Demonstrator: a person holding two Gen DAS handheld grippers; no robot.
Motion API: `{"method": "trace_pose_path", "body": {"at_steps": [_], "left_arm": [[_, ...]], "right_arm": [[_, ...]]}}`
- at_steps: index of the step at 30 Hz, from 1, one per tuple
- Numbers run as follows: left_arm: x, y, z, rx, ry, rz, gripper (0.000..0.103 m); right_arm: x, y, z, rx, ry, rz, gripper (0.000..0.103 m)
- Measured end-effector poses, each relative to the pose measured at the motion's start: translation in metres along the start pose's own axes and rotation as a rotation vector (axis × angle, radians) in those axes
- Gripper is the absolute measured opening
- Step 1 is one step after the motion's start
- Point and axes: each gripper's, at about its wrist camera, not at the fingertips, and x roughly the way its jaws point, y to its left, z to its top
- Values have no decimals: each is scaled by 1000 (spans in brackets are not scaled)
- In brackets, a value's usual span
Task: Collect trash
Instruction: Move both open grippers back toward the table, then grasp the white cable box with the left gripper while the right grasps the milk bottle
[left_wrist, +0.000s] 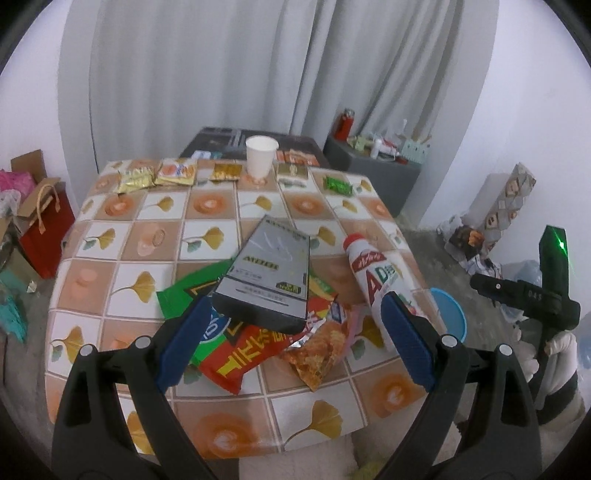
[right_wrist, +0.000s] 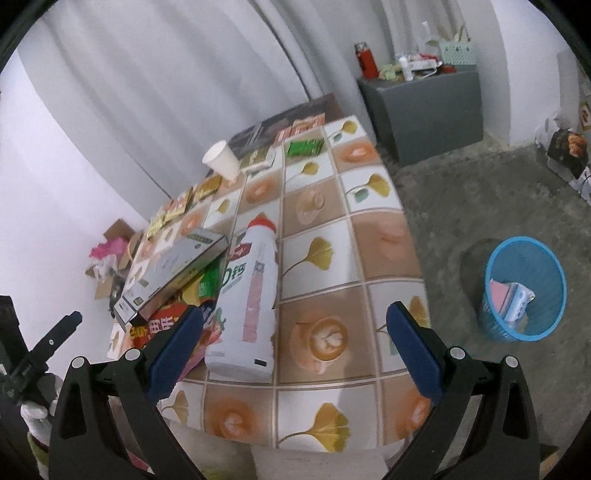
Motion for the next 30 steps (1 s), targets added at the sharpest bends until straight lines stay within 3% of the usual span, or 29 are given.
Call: {"method": "trace_pose_path", "body": {"at_steps": [3, 9, 16, 22, 26, 30], "left_arm": [[13, -1, 11, 37, 30, 7, 89], [76, -9, 55, 231, 223, 48, 89], [169, -1, 76, 258, 540, -79, 89], [199, 1, 81, 268, 621, -51, 89], [205, -4, 77, 325, 634, -21, 89], [216, 1, 74, 296, 648, -5, 89]], "right_arm": [[15, 8, 3, -8, 39, 10, 96], [43, 26, 13, -26, 97, 27, 96], [76, 34, 22, 12, 168, 10, 96], [93, 38, 21, -3, 200, -4, 96], [103, 35, 21, -4, 213, -18, 96], [114, 30, 19, 4, 233, -17, 96]]}}
